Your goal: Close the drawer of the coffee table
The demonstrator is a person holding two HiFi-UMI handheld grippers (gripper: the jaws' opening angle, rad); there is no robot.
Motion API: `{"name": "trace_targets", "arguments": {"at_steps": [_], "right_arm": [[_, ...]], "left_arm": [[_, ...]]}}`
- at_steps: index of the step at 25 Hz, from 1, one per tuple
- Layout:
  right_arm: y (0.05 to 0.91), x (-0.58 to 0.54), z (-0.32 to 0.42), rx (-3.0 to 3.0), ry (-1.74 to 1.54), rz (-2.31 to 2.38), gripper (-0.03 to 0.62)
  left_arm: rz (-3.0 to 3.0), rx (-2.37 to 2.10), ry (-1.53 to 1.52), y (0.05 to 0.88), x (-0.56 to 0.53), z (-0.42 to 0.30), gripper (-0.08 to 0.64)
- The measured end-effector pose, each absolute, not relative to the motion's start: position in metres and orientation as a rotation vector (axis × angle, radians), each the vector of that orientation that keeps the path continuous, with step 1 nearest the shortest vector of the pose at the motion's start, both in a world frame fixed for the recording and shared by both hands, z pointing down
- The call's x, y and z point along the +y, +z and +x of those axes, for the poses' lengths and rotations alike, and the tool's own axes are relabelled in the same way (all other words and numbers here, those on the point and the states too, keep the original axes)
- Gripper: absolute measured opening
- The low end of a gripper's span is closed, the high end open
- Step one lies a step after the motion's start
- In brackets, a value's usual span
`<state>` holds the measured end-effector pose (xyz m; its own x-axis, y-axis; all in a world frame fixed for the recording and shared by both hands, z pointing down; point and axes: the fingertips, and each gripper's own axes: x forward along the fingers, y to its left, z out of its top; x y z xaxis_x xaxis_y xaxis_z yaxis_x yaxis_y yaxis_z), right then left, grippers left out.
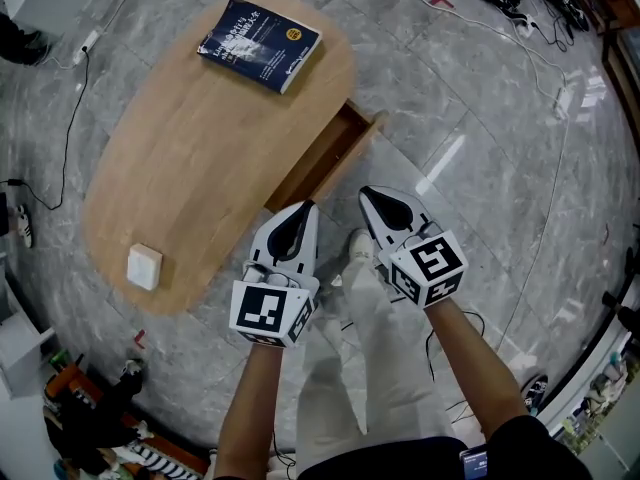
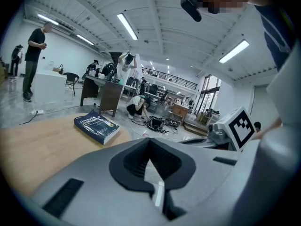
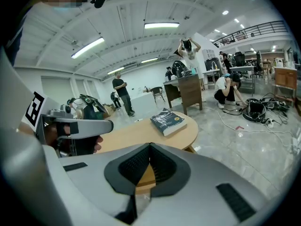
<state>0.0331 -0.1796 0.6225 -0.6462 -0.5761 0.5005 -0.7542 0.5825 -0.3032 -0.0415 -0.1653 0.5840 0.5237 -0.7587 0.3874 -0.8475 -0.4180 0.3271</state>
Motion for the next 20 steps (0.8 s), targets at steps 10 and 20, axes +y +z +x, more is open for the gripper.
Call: {"name": "trace_targets", "arguments": {"at_steps": [10,20], "right_arm": [[0.647,-0.182,0.035,-2.441,0.722,1.099,0.012],[0.670,-0.176,0.022,-2.468,0.733,1.066,0.012]], "left_arm": [[2.280,-1.302,0.272,0.604,-0.172,-0.043,-0.002],[2.293,-1.288,0.309,0.619,-0.174,-0.043,-0.002]]}}
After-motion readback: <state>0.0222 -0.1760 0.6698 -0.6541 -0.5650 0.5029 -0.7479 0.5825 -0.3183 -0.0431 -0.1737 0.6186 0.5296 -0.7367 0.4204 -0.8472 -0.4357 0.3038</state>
